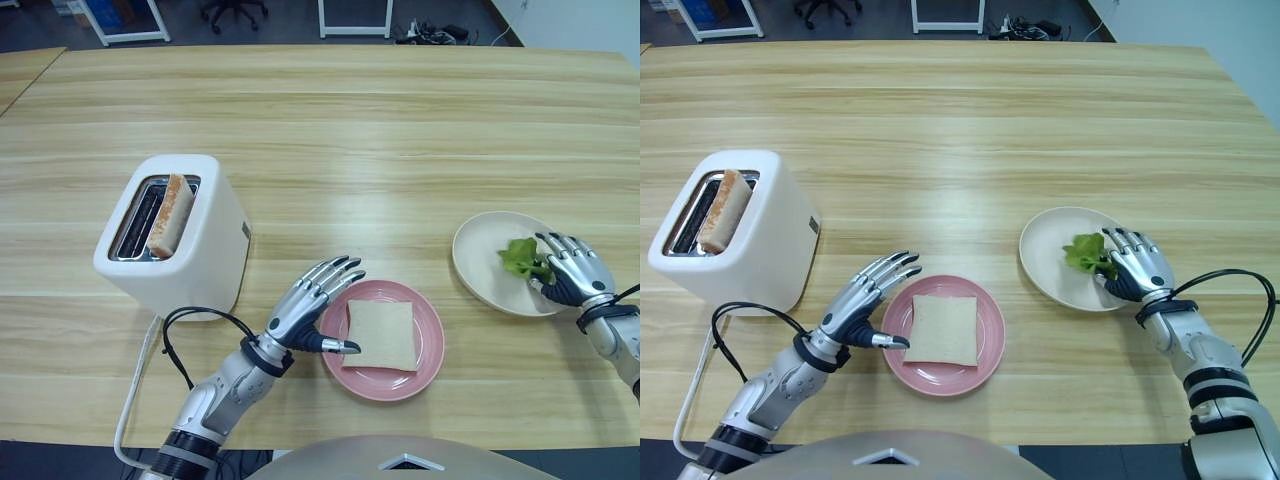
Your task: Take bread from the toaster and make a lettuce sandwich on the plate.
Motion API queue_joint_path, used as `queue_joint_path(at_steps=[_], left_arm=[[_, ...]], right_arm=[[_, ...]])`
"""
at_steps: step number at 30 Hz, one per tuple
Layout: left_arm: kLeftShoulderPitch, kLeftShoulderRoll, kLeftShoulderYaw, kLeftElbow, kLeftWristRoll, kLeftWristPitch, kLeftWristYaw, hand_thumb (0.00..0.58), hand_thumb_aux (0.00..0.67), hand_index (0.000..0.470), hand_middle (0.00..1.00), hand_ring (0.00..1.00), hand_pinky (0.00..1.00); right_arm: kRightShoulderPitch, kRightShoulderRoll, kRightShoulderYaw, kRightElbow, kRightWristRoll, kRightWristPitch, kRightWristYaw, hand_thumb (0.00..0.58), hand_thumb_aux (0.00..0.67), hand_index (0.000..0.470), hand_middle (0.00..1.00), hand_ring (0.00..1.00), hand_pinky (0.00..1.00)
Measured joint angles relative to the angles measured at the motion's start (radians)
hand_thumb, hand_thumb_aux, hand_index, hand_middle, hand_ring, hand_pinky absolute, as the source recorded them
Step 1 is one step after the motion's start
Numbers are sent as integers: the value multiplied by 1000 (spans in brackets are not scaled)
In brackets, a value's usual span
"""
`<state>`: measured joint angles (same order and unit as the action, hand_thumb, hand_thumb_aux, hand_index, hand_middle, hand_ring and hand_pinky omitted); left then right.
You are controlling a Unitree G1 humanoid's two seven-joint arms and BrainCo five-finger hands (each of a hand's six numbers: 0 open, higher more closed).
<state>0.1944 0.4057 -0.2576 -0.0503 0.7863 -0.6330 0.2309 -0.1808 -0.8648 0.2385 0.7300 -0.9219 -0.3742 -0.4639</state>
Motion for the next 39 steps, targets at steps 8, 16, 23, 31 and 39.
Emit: queue_joint_path(at_steps=[8, 16, 23, 31, 39], left_arm=[[22, 1, 5, 0, -1, 4, 22, 0, 0, 0, 0, 0, 0], [23, -2, 108, -17, -18, 11, 139, 0, 0, 0, 0, 0, 0], [16, -18, 192, -69, -24, 22, 216, 0, 0, 0, 0, 0, 0], [25, -33, 235, -67, -31, 26, 245, 0, 0, 0, 0, 0, 0], [37, -37, 259, -62, -39, 32, 257, 0, 0, 0, 0, 0, 0]], right_arm=[[15, -8, 7, -84, -2, 4, -100, 580, 670, 470, 0, 0, 0], [214, -37, -73, -698, -10, -80, -186, 580, 670, 470, 0, 0, 0], [167, 108, 228, -695, -181, -326, -145, 580, 670, 470, 0, 0, 0], [92, 189, 302, -565, -275, -304, -212, 580, 670, 470, 0, 0, 0], [74, 187, 246, -640, -287, -233, -291, 580, 670, 470, 0, 0, 0]])
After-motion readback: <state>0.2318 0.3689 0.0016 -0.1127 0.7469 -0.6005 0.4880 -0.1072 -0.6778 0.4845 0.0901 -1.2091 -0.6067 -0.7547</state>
